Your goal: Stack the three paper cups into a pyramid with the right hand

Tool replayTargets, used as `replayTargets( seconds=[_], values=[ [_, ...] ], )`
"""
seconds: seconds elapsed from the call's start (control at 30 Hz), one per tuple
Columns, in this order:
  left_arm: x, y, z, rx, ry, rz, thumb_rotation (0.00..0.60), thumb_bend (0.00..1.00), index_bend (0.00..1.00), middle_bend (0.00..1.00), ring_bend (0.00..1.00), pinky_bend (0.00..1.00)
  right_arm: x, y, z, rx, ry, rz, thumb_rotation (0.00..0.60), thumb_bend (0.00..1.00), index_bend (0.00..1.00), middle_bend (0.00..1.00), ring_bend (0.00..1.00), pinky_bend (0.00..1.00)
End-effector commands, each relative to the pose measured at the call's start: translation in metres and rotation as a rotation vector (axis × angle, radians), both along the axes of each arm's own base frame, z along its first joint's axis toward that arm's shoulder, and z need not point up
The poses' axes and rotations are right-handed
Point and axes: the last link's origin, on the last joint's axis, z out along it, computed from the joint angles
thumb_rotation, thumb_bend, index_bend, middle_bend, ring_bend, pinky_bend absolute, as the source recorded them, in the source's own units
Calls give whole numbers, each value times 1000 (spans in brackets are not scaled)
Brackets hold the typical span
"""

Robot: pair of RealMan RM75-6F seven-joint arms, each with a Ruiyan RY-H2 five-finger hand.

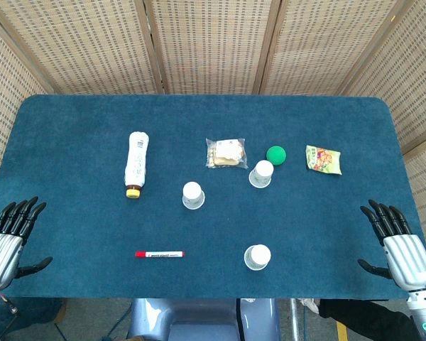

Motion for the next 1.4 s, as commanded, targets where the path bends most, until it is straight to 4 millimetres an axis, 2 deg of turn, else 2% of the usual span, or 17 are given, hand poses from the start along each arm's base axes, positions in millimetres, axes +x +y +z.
replayTargets(
  seconds=[0.03, 0.17, 0.33, 0.4, 0.53, 0.73, 0.8, 0.93, 1.17, 1.27, 1.4],
  values=[
    [0, 0, 0, 1, 0, 1, 600, 0, 0, 0, 0, 0, 0, 0, 0, 2, 1, 0, 600, 0, 0, 0, 0, 0],
    [0, 1, 0, 1, -1, 3, 600, 0, 0, 0, 0, 0, 2, -1, -4, 30, -15, 3, 600, 0, 0, 0, 0, 0],
    [0, 2, -1, 6, 4, 5, 600, 0, 0, 0, 0, 0, 18, -12, -15, 165, -57, 78, 600, 0, 0, 0, 0, 0],
    [0, 5, -2, 8, 8, 14, 600, 0, 0, 0, 0, 0, 38, -25, -28, 300, -75, 166, 600, 0, 0, 0, 0, 0],
    [-1, 10, -5, 8, 17, 34, 600, 0, 0, 0, 0, 0, 59, -42, -41, 458, -86, 231, 600, 0, 1, 0, 0, 0],
    [-3, 19, -12, -4, 42, 63, 600, 0, 0, 0, 0, 0, 88, -57, -66, 575, -75, 310, 600, 0, 64, 27, 0, 16],
    [-6, 23, -15, -13, 55, 78, 600, 0, 0, 0, 0, 0, 100, -65, -85, 620, -51, 337, 600, 0, 91, 50, 1, 51],
    [-7, 26, -18, -18, 65, 90, 600, 0, 0, 0, 0, 0, 110, -70, -102, 650, -41, 346, 600, 0, 132, 95, 32, 115],
    [-9, 28, -18, -17, 66, 102, 600, 0, 0, 0, 0, 0, 124, -79, -135, 699, 38, 371, 600, 0, 155, 123, 58, 133],
    [-9, 29, -18, -16, 65, 104, 600, 0, 0, 0, 0, 0, 127, -81, -143, 694, 50, 373, 600, 0, 164, 139, 76, 153],
    [-9, 29, -18, -18, 65, 105, 600, 0, 0, 0, 0, 0, 129, -83, -155, 697, 63, 369, 600, 13, 203, 191, 139, 230]
  ],
)
